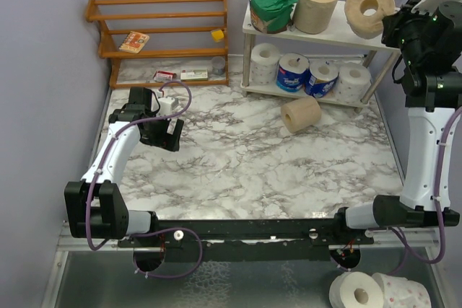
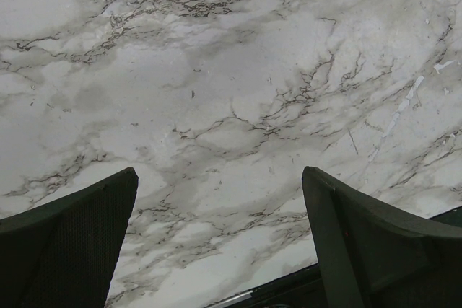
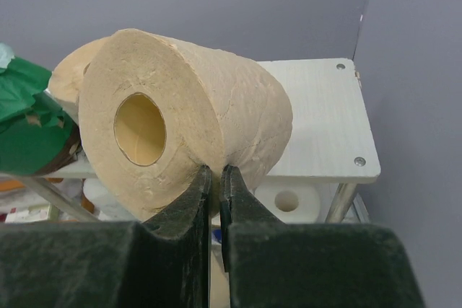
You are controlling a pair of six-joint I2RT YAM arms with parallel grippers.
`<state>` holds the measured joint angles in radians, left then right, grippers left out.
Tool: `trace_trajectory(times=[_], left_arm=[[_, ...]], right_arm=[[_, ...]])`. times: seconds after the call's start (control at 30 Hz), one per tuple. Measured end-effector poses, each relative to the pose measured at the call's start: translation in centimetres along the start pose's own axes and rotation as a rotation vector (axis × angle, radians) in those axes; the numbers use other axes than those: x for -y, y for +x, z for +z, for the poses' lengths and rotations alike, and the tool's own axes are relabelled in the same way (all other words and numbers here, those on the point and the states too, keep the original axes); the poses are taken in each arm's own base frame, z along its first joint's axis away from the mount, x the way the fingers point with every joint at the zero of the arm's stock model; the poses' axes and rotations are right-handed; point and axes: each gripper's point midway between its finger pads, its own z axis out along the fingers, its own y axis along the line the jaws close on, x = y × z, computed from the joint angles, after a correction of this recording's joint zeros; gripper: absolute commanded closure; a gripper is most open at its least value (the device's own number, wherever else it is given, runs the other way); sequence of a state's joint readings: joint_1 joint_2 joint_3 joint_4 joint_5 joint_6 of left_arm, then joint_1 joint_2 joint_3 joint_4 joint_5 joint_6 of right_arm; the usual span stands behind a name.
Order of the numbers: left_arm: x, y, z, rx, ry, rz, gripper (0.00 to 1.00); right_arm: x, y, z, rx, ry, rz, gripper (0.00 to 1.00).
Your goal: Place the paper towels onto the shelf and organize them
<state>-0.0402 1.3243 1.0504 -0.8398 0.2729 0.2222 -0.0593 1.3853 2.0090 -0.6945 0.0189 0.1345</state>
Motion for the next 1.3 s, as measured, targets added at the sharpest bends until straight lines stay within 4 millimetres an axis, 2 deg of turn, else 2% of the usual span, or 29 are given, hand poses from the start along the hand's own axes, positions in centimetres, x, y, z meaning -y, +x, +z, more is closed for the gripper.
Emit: trace_trajectory(times=[0.13, 0.5, 0.87, 1.17, 1.23, 1.3], left_arm=[[0.0, 0.1, 0.2, -0.007, 0.002, -0.005, 0.01], [-0.1, 0.3, 0.6, -0.026, 0.006, -0.016, 0.01], [-0.1, 0.5, 0.9, -0.037, 0.009, -0.023, 0.01], [-0.1, 0.5, 1.0, -0.042, 0.01, -0.027, 0.01], [-0.1, 0.5, 1.0, -0.042, 0.01, -0.027, 0.01], [-0.1, 0.5, 1.0, -0.041, 0.01, -0.027, 0.01]], right_arm=[[0.4, 0.4, 0.8, 0.004, 0.035, 0.059, 0.99], [1.0, 4.5, 4.7, -0.088, 0.078, 0.271, 0.99], [2.7, 5.4, 6.3, -0.098, 0.116, 0.448, 0.99], [2.4, 5.8, 8.4, -0.101, 0.057, 0.542, 0.98], [2.2, 6.0, 8.9, -0.105, 0.038, 0.561, 0.96], [1.9, 6.2, 9.5, -0.11, 0.018, 0.575, 0.84]])
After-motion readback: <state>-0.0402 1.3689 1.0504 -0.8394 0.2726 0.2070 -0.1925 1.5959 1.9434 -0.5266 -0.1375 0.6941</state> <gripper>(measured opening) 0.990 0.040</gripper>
